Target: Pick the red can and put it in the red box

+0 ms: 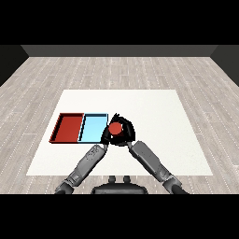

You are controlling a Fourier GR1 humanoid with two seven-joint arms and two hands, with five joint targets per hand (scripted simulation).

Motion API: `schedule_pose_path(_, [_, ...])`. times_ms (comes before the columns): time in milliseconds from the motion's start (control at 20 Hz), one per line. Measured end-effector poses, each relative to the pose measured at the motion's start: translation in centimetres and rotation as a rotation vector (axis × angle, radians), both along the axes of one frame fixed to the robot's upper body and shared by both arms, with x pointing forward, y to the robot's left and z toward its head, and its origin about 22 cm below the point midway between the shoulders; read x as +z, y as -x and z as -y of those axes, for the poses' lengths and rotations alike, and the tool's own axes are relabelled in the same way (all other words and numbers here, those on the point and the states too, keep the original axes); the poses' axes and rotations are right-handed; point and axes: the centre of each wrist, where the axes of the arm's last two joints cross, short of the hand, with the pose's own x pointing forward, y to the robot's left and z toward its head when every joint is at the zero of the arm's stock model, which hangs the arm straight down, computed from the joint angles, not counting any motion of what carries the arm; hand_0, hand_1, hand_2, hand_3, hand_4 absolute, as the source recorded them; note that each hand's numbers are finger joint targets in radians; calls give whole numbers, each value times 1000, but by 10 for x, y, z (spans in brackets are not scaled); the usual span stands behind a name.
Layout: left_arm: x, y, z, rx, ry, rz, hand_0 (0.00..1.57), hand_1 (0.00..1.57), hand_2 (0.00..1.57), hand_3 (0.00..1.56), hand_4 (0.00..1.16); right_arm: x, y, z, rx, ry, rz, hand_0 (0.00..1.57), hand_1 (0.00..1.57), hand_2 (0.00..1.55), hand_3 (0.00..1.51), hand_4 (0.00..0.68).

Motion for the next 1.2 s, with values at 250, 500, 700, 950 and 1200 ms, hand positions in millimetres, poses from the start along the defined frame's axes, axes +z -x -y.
schedule_pose_path(250, [-1,0,4,33,9,-17,1571,1571,1541,1454,973,6,0,1,-8,10,5,1470,1470,1441,1394,531])
schedule_pose_path(500, [-4,2,8,69,-16,-26,1571,1571,1452,1300,881,5,1,3,2,7,15,1478,1478,1437,1390,558])
schedule_pose_path(700, [-2,2,6,99,-20,-21,1571,1571,1498,1355,866,7,0,1,6,-9,23,1519,1519,1453,1394,538])
schedule_pose_path(950, [0,1,8,109,-29,-19,1571,1571,1528,1424,885,4,3,1,-11,-14,42,1516,1516,1459,1396,549])
schedule_pose_path(1200, [4,1,11,110,-5,-13,1571,1571,1556,1489,1119,10,4,3,1,-27,43,1255,1255,1262,1195,0])
